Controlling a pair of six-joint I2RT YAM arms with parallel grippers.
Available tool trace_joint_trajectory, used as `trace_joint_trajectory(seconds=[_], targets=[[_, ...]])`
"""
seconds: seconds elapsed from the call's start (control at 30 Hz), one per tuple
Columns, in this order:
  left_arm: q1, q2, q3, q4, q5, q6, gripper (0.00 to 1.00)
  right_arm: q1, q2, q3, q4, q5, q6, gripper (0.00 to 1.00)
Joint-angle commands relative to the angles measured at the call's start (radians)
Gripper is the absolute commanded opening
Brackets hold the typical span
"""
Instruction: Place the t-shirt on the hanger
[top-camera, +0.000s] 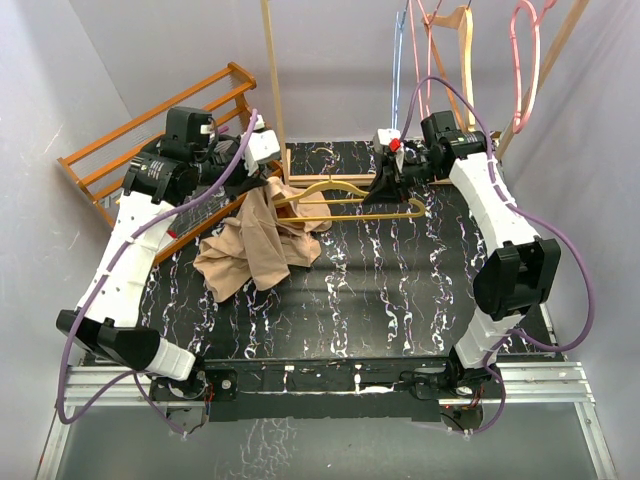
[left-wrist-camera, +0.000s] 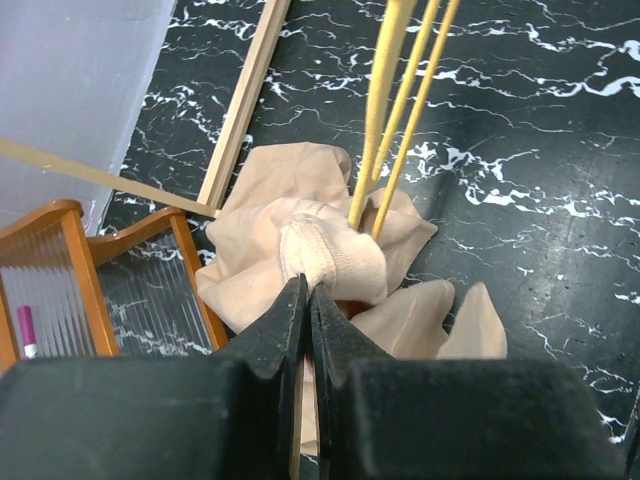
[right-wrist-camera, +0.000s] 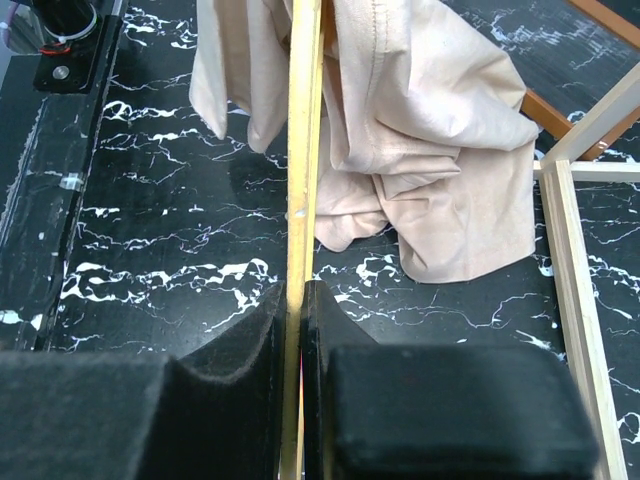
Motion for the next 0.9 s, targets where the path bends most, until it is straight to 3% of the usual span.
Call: trace_joint_trajectory(seconds=[0.0,0.3,0.47,0.63,0.87], targets=[[-0.006,-0.005,0.035,-0.058,0.104,0.078,0.00,0.000,-0.010,0.067,0.002,-0.078,-0.011,0.08],[-0.117,0.044,0.095,-0.011,0.057,0.028,0.00,0.036,0.006,0.069,0.047,-0.053,0.022,0.08],[-0.119,0.130,0.224,0.017,0.019,-0.037,0.00,0.043,-0.061,-0.007,0.146,-0.043,0.083,0.08],[-0.119,0.193,0.326,0.018,0.046,-0.074,0.00,0.065,-0.068,-0.017,0.117,-0.041,0.065,0.08],[-0.126,0.251,0.330,0.013,0.067,-0.138,0.01,0.085,-0.094,-0.071,0.184,-0.052,0.100,0.08]])
